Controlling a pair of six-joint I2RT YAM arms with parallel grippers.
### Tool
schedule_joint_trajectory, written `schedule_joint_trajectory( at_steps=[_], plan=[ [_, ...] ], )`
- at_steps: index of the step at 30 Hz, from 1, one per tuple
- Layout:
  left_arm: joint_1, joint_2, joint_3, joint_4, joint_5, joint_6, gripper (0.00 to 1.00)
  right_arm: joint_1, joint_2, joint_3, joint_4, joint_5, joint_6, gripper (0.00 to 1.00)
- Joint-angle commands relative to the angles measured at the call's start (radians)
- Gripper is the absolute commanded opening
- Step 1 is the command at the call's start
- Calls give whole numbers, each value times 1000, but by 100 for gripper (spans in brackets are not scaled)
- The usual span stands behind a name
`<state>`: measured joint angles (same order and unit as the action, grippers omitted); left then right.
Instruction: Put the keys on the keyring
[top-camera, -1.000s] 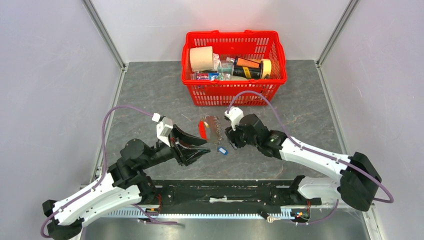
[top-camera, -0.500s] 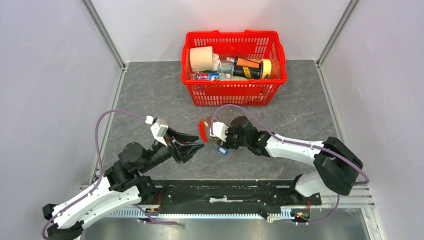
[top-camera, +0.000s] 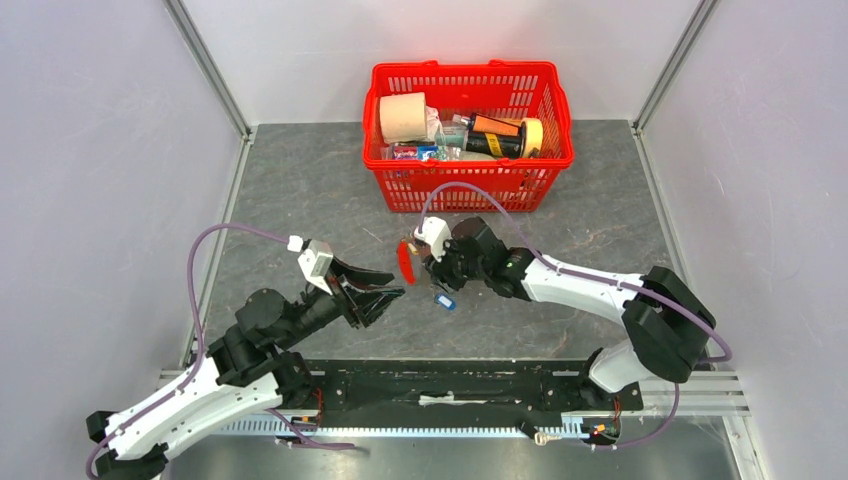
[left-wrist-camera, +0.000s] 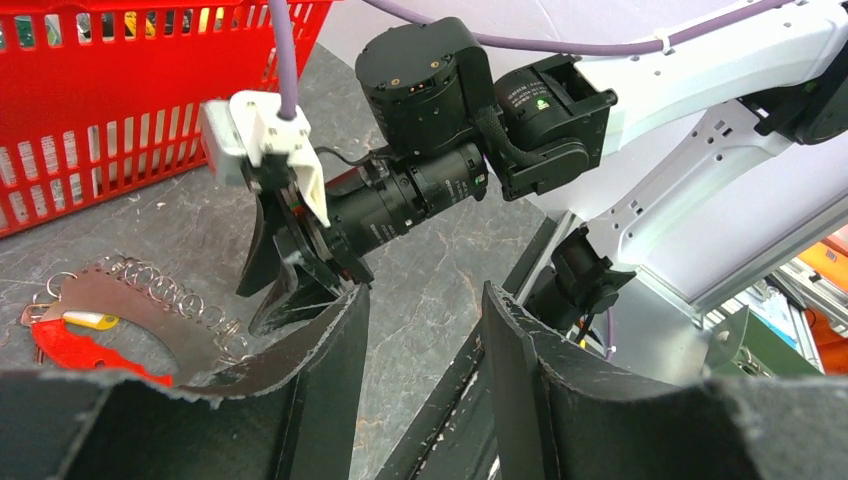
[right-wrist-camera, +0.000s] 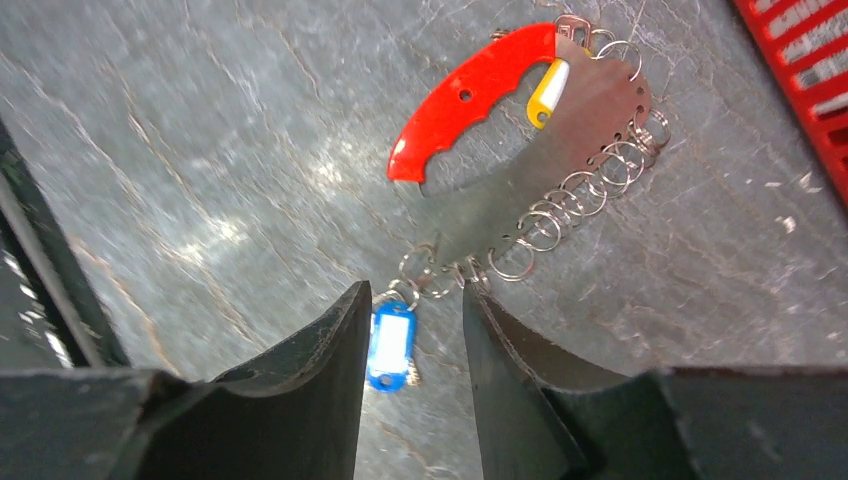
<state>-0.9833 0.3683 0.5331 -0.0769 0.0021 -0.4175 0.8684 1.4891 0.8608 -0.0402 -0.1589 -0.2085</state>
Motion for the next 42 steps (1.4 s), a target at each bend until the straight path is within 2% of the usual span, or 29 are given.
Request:
schedule_joint_trajectory(
  at_steps=[1, 6, 16, 35, 42],
  plan=[
    [2, -22, -5, 6, -7, 3, 52, -1, -11, 59, -33, 35, 340, 47],
    [2, -27, -6, 5, -7, -1, 52, -2, 47, 113, -166, 73, 538, 46],
    [-18, -37, -5, -7, -10, -1, 52, -2, 119, 70, -148, 153, 834, 41],
    [2, -11, -1, -14, -16, 2, 53, -2, 141, 3, -51, 311, 988, 40],
    [2, -4, 1, -15, -16, 3, 53, -3, 144, -5, -15, 322, 1022, 40]
  ],
)
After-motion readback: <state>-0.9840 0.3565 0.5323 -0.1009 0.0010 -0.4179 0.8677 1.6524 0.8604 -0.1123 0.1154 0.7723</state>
